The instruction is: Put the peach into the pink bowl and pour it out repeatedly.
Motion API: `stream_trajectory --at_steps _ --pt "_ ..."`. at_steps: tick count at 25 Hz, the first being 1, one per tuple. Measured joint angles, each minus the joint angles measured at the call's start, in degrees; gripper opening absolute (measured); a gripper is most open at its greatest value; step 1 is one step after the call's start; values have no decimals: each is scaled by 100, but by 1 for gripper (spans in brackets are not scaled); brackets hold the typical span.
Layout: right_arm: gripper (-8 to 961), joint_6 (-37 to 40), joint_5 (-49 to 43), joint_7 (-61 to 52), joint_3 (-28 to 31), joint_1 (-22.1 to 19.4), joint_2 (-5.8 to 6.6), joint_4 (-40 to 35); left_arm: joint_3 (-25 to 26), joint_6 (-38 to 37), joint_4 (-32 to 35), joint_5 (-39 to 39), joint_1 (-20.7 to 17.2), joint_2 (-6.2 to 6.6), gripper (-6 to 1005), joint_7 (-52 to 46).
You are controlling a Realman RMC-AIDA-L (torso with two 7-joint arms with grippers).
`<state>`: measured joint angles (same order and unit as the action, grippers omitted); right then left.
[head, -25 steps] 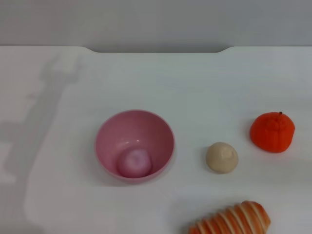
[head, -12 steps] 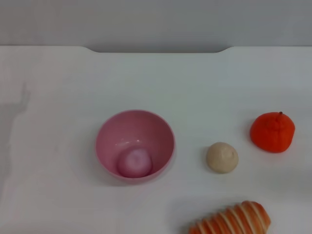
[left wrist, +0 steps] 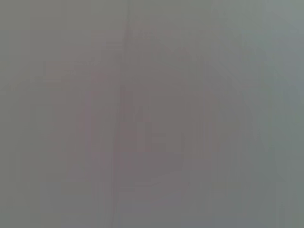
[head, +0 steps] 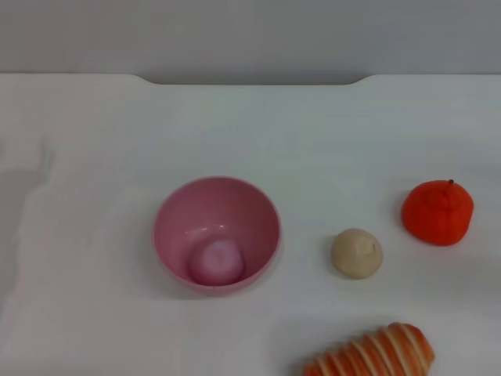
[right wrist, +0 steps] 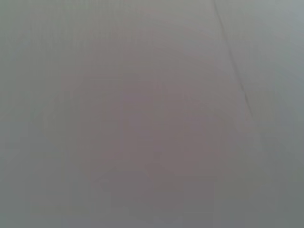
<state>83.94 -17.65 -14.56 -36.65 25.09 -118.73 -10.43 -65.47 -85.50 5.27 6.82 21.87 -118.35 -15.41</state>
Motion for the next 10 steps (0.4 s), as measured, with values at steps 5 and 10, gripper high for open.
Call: stream_trajectory --at_steps 5,10 --pt "480 -37 -19 -15 -8 141 -1 127 -232 -39 4 8 -29 6 704 43" --pt "480 -332 -36 6 -8 405 21 91 -236 -29 4 6 -22 6 704 45"
